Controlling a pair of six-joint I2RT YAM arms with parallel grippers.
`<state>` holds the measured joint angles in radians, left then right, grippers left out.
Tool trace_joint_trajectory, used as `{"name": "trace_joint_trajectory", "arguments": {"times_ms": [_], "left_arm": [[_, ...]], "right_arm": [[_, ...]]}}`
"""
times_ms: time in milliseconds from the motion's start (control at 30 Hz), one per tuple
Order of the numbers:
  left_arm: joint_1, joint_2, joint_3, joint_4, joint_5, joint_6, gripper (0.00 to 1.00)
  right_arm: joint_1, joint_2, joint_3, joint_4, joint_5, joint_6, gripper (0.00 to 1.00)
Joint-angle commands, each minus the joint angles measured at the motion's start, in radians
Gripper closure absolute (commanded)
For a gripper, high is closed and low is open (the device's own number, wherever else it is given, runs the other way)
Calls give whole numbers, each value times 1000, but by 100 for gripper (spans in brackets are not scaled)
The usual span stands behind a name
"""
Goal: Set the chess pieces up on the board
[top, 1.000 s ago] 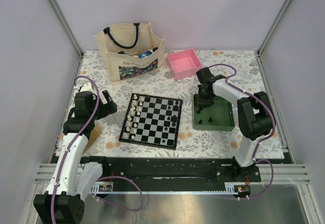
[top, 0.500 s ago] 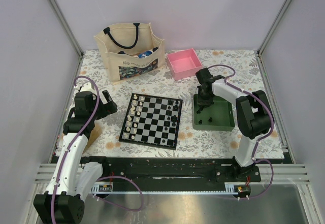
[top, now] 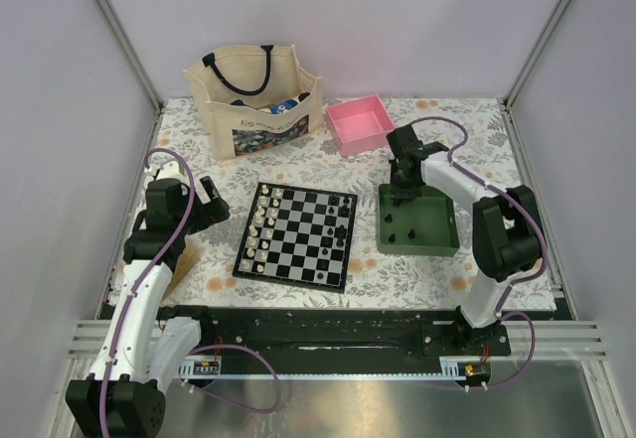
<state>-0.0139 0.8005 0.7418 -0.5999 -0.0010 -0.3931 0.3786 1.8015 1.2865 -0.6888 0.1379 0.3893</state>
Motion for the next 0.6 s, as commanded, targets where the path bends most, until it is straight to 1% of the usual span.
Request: {"name": "trace_joint_trajectory", "arguments": {"times_ms": [0, 200, 367, 567], "left_arm": [[-3, -3, 19, 31, -4, -4, 1], [-1, -1, 18, 29, -5, -3, 1], [-1, 0, 19, 29, -5, -4, 1], [-1, -1, 18, 29, -4, -4, 1]], "right_arm": [[-1, -106, 59, -26, 9, -18, 87], [20, -148, 74, -44, -64, 0, 89], [97, -133, 106, -60, -90, 13, 89], [190, -65, 142, -57, -124, 36, 89]]}}
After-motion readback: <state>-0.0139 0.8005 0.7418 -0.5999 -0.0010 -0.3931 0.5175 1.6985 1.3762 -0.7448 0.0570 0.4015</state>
